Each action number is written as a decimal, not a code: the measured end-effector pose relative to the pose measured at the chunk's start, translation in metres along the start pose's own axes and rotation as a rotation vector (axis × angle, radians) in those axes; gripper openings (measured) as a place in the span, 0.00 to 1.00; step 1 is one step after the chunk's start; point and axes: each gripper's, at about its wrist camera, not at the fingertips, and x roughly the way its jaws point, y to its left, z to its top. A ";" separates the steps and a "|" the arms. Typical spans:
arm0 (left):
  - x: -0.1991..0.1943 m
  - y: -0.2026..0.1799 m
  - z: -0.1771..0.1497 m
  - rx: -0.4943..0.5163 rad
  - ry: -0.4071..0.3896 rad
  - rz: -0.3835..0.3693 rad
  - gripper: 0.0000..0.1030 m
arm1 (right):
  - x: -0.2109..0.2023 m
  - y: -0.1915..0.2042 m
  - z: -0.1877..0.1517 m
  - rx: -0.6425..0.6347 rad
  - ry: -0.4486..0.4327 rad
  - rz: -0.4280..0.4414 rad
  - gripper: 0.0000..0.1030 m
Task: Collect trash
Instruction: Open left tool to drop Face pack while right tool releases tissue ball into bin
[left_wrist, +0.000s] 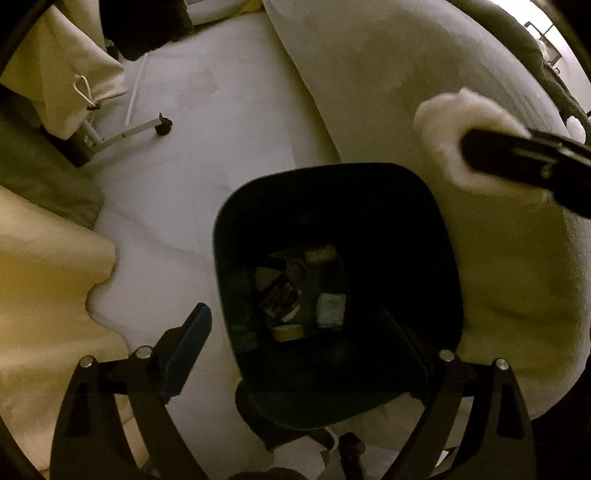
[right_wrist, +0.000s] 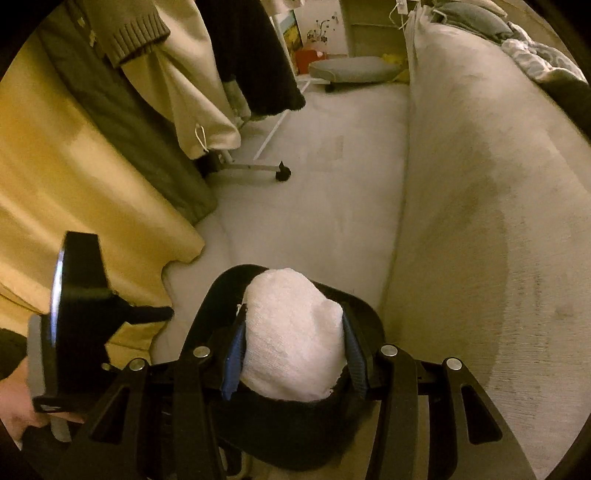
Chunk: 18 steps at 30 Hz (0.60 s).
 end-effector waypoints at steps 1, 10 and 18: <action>-0.003 0.000 0.000 -0.001 -0.004 0.003 0.91 | 0.002 0.000 0.000 -0.001 0.005 -0.002 0.46; -0.034 0.015 -0.001 0.002 -0.110 0.038 0.84 | 0.031 0.002 -0.007 -0.005 0.083 -0.021 0.46; -0.056 0.026 0.000 -0.013 -0.194 0.028 0.77 | 0.060 0.010 -0.014 -0.015 0.152 -0.026 0.48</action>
